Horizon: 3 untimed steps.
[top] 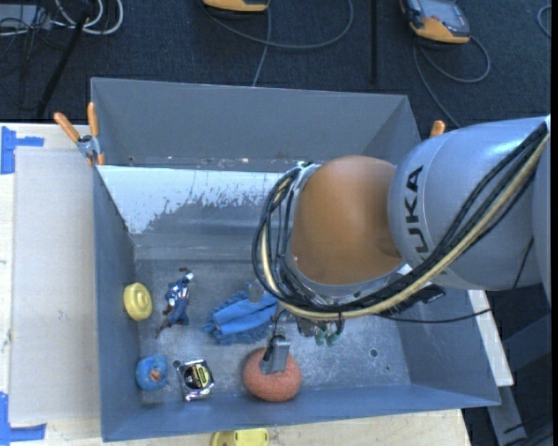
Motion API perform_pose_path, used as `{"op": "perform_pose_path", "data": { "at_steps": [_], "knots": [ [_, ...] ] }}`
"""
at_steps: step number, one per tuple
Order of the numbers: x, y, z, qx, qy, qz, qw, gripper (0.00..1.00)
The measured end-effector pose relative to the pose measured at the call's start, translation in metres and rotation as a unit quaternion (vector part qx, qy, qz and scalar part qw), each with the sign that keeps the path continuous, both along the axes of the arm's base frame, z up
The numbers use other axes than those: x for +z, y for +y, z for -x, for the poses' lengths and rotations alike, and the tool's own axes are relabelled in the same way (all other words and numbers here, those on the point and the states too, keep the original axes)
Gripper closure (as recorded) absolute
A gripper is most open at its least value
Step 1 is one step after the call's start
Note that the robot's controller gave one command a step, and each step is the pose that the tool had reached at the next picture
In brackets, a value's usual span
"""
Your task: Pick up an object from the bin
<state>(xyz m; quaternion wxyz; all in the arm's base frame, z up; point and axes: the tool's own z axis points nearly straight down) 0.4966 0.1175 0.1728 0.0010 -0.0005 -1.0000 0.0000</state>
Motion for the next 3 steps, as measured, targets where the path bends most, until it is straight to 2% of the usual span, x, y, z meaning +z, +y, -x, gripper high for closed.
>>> {"op": "perform_pose_path", "data": {
  "at_steps": [1, 2, 3],
  "knots": [
    [-0.05, -0.003, -0.016, -0.002, -0.004, -0.001, 1.0, 0.0],
    [-0.094, -0.019, -0.035, 0.041, -0.0026, -0.002, 0.9991, 1.0],
    [-0.094, -0.019, -0.035, 0.041, -0.0026, -0.002, 0.9992, 1.0]
  ]
}}
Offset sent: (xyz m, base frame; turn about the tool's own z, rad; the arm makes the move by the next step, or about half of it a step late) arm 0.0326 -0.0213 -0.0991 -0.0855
